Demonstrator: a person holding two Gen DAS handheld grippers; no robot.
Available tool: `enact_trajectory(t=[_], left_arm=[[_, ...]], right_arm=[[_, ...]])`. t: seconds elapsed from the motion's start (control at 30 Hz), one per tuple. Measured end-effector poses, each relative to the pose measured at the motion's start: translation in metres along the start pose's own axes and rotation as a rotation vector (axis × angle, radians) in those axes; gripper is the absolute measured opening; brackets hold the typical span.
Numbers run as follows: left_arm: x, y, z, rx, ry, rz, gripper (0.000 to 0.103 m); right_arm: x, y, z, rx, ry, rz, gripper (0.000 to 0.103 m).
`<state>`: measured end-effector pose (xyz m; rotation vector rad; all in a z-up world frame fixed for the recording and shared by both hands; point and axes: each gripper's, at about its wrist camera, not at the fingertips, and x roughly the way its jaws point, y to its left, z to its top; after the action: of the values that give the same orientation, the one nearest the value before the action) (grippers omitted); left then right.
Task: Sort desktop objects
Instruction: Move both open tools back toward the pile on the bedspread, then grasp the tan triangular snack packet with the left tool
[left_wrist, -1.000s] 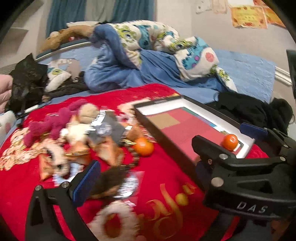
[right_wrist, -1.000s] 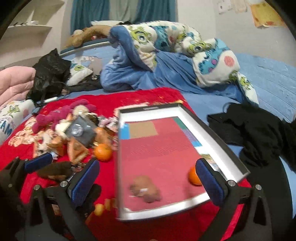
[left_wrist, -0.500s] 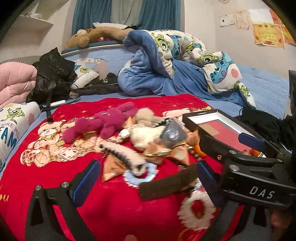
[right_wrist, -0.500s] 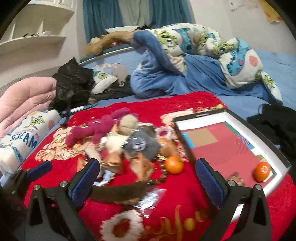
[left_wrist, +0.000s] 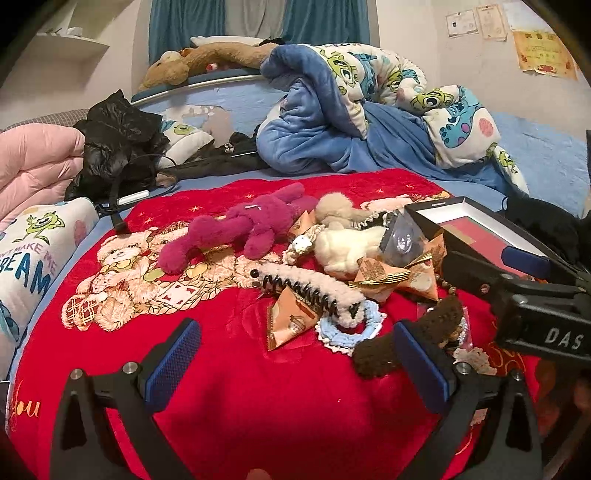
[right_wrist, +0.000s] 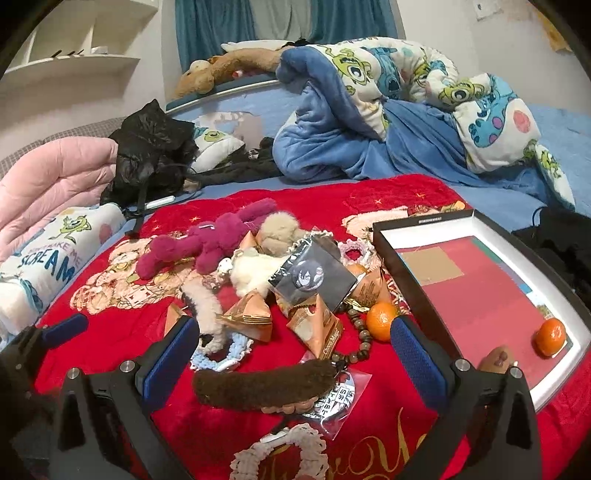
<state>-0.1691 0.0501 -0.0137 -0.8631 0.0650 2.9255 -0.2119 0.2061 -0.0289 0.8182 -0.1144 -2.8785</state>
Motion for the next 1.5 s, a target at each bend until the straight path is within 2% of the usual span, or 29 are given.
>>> enact_trajectory(t=[0.23, 0.73, 1.0, 1.5], left_arm=[[0.013, 0.007, 0.002, -0.024, 0.026, -0.029, 0.103], [0.045, 0.019, 0.008, -0.031, 0.065, 0.006, 0.103], [0.063, 0.037, 0.006, -0.042, 0.119, 0.024, 0.103], [0.092, 0.056, -0.009, -0.082, 0.248, 0.084, 0.103]], right_arm=[[0.004, -0.003, 0.001, -0.008, 0.011, -0.01, 0.103], [0.017, -0.006, -0.005, 0.023, 0.045, -0.007, 0.103], [0.025, -0.014, -0.012, 0.099, 0.115, -0.01, 0.103], [0.032, -0.007, -0.017, 0.128, 0.193, 0.014, 0.103]])
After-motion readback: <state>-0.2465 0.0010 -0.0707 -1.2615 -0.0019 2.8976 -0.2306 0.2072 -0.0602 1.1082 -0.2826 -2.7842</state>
